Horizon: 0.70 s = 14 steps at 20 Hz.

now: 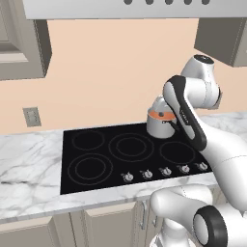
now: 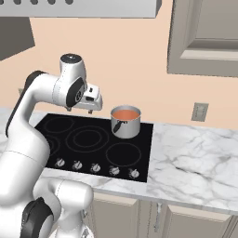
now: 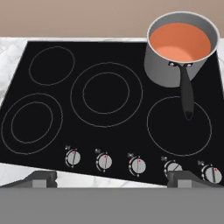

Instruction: Wait until the marinara sauce is simmered to a deep red color and then turn off the stove.

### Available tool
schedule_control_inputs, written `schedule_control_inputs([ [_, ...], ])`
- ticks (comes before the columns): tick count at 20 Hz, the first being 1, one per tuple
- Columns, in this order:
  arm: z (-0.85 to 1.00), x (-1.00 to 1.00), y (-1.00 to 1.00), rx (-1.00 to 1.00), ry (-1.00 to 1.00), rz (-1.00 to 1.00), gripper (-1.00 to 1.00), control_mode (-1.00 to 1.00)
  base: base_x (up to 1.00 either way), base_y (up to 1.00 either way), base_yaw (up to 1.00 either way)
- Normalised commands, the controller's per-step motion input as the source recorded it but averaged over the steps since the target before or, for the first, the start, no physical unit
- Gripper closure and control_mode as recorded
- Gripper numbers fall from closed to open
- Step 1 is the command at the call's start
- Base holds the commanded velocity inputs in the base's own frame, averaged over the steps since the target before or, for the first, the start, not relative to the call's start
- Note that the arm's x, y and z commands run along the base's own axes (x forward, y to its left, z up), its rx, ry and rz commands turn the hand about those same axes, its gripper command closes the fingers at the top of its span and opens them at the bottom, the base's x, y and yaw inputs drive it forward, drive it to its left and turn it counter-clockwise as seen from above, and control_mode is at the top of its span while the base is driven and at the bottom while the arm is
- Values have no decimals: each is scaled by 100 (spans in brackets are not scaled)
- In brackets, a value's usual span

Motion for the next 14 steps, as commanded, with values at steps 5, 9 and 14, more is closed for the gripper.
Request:
schedule_control_inputs([
  [5, 0, 0, 0, 0, 0, 0, -100, -100, 0, 0, 0],
  [9, 0, 0, 0, 0, 0, 0, -100, -100, 0, 0, 0],
  [14, 0, 0, 0, 0, 0, 0, -100, -100, 0, 0, 0],
])
